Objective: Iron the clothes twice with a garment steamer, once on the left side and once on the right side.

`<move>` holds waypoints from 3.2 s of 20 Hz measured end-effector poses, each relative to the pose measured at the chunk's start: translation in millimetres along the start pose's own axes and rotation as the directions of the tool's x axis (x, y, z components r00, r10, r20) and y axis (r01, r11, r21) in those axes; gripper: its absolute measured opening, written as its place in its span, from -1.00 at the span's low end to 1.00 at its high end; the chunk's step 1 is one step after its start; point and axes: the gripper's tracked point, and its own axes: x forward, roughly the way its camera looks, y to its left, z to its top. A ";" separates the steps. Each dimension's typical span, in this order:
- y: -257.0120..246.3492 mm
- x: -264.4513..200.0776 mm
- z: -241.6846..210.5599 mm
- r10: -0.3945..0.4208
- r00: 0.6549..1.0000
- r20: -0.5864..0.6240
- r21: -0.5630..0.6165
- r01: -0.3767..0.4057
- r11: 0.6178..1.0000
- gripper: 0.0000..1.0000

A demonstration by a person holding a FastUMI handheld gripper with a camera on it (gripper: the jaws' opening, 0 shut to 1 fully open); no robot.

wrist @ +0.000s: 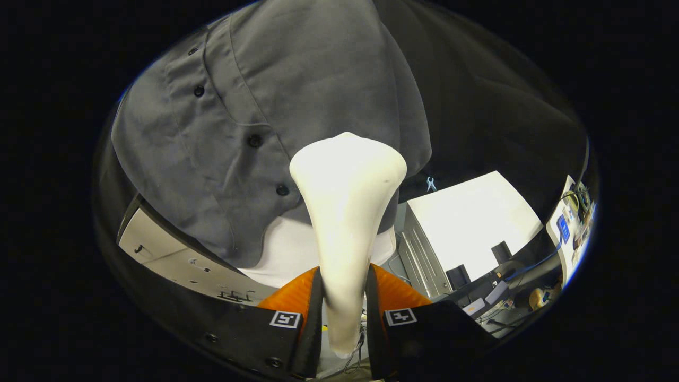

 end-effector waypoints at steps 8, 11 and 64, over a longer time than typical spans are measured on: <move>-16.4 26.5 -36.9 -0.022 0.997 -0.078 0.029 0.024 0.999 -0.12; -19.7 34.7 -47.6 -0.023 0.995 -0.100 0.041 0.027 0.999 -0.12; 196.4 -327.9 194.0 0.161 0.698 0.698 -0.143 -0.084 0.986 -0.13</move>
